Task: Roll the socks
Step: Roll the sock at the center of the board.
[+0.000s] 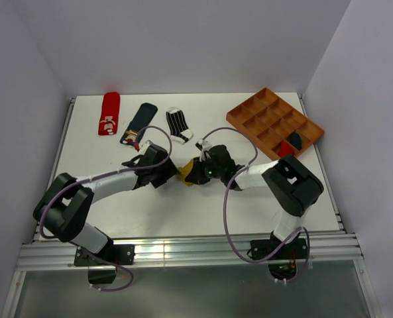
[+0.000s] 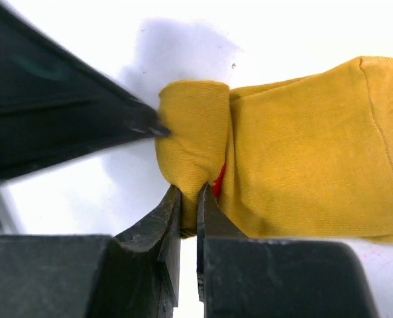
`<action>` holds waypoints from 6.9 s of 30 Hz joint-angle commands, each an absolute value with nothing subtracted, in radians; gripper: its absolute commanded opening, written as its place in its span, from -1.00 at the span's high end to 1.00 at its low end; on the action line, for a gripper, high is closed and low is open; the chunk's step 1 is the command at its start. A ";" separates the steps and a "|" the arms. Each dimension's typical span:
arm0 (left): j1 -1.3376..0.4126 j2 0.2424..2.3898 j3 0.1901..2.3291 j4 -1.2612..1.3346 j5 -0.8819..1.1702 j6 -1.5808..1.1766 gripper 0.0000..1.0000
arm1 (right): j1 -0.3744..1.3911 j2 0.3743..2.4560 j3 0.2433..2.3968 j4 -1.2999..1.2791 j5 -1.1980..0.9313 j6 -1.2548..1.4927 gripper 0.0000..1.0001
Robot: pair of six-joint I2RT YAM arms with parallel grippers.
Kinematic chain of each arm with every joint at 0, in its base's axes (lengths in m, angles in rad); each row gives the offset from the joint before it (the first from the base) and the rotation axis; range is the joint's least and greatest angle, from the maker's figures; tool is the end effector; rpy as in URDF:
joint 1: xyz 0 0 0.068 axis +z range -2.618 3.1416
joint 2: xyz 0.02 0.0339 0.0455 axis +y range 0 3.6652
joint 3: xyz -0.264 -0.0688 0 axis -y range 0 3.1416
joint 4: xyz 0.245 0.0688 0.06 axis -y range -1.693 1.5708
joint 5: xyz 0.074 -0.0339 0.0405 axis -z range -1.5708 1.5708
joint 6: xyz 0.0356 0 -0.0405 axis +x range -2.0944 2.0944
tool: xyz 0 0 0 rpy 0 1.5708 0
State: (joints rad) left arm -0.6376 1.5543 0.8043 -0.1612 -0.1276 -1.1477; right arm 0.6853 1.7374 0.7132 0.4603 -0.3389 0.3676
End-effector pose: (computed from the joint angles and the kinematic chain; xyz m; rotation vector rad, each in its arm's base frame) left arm 0.2460 -0.1766 0.1680 -0.7031 2.4737 -0.5823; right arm 0.2506 0.2201 0.1382 -0.5654 2.1887 0.9558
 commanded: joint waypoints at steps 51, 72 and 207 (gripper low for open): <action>-0.640 1.704 0.787 0.029 -0.113 -1.286 0.54 | 0.428 2.080 0.712 0.692 -0.884 0.847 1.00; -0.672 1.743 0.900 -0.156 -0.144 -1.183 0.99 | 0.560 1.531 0.664 0.262 -0.320 0.347 -0.12; -0.712 1.684 0.885 -0.147 -0.205 -1.144 0.82 | 0.971 1.687 0.822 0.129 0.178 0.101 0.74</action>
